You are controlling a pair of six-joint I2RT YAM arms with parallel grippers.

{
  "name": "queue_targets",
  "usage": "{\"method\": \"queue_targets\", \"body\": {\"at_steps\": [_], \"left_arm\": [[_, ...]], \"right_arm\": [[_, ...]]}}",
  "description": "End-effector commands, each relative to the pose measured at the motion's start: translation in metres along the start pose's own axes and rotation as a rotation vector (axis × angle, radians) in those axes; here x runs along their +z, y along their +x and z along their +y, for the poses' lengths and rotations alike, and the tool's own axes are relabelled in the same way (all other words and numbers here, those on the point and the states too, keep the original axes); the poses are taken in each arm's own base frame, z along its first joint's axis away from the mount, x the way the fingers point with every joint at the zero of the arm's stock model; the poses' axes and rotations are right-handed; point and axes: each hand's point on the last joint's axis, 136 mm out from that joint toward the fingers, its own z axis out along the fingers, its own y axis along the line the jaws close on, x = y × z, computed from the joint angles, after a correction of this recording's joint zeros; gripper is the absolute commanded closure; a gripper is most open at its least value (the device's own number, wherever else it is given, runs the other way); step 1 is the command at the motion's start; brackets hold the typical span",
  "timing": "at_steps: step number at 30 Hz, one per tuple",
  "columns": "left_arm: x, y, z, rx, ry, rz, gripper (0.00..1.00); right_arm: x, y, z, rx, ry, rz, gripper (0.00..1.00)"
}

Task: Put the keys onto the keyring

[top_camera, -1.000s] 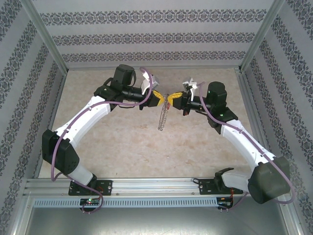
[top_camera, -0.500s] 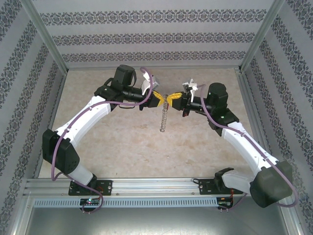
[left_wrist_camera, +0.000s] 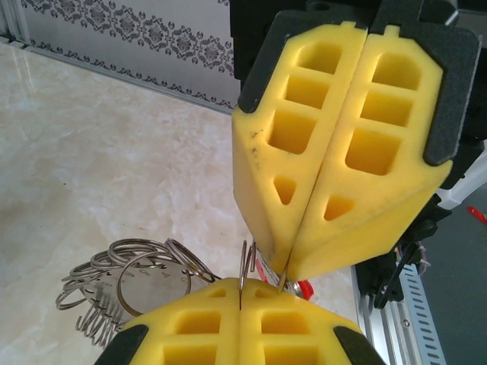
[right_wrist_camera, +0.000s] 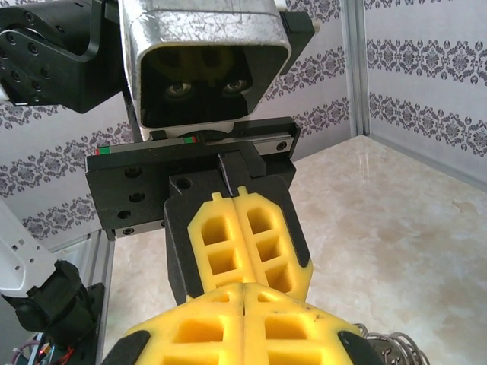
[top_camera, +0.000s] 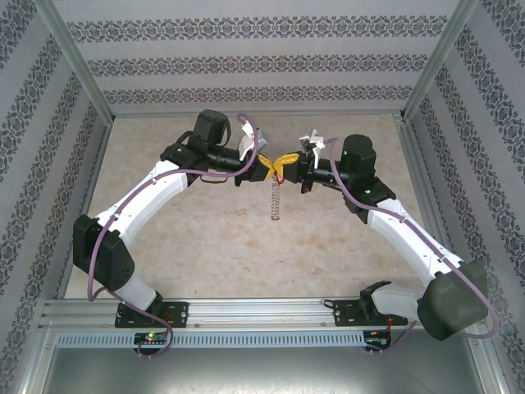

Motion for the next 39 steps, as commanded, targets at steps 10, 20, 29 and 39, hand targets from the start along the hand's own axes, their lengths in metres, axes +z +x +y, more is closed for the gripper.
{"method": "queue_targets", "body": {"at_steps": [10, 20, 29, 39], "left_arm": [[-0.008, -0.024, -0.018, 0.092, 0.020, -0.041, 1.00], [-0.009, -0.026, -0.020, 0.100, 0.021, -0.050, 1.00], [-0.010, -0.026, -0.021, 0.103, 0.020, -0.054, 1.00], [-0.013, -0.032, -0.019, 0.124, -0.013, -0.095, 1.00]], "right_arm": [[0.001, 0.007, -0.007, -0.046, 0.027, 0.012, 1.00], [-0.008, 0.011, -0.021, -0.025, 0.069, 0.008, 1.00], [-0.019, 0.010, -0.032, -0.009, 0.117, -0.012, 1.00], [-0.025, 0.015, -0.031, 0.037, 0.116, -0.027, 1.00]]}}
